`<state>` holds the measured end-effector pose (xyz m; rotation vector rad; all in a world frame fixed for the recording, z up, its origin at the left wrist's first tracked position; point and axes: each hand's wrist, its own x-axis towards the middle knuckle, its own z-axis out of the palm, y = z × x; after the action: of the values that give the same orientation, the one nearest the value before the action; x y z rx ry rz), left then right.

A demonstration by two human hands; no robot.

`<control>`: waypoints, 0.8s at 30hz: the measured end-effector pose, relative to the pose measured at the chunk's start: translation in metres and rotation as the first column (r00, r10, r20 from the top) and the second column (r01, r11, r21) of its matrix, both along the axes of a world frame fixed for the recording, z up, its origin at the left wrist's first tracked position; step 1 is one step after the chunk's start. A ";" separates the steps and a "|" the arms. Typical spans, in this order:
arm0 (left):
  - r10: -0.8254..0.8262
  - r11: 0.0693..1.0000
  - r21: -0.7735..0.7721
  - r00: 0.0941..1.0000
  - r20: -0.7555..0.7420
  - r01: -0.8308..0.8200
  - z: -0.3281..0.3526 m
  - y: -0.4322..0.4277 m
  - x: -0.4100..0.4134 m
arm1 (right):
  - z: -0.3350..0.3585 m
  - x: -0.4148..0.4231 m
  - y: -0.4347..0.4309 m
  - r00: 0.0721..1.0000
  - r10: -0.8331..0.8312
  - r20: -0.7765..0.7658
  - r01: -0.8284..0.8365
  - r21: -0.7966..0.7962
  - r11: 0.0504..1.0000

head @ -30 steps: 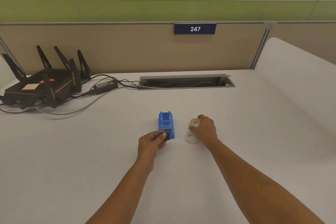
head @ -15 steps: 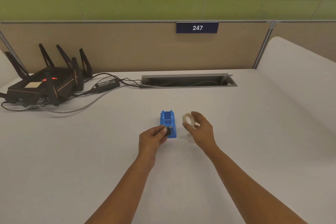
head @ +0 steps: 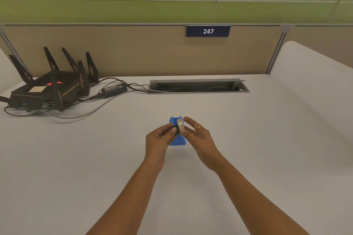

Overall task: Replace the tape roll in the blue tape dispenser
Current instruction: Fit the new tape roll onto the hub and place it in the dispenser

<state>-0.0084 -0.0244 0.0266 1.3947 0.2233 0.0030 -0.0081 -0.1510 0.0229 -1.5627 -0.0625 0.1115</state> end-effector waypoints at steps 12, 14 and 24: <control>0.005 1.000 -0.004 0.999 0.039 -0.004 0.001 0.001 -0.002 | -0.005 -0.002 0.003 0.999 0.024 0.028 -0.025 0.027 0.999; -0.016 1.000 -0.010 0.999 0.044 0.016 0.000 0.003 -0.001 | -0.004 -0.002 0.003 0.999 0.032 0.033 -0.033 0.016 0.999; -0.058 0.998 -0.020 0.998 0.035 0.058 -0.003 0.006 0.002 | -0.006 0.000 0.003 0.999 0.043 0.015 -0.043 0.010 0.999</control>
<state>-0.0065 -0.0180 0.0234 1.3784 0.1539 -0.0237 -0.0081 -0.1481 0.0167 -1.5526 -0.1082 0.1328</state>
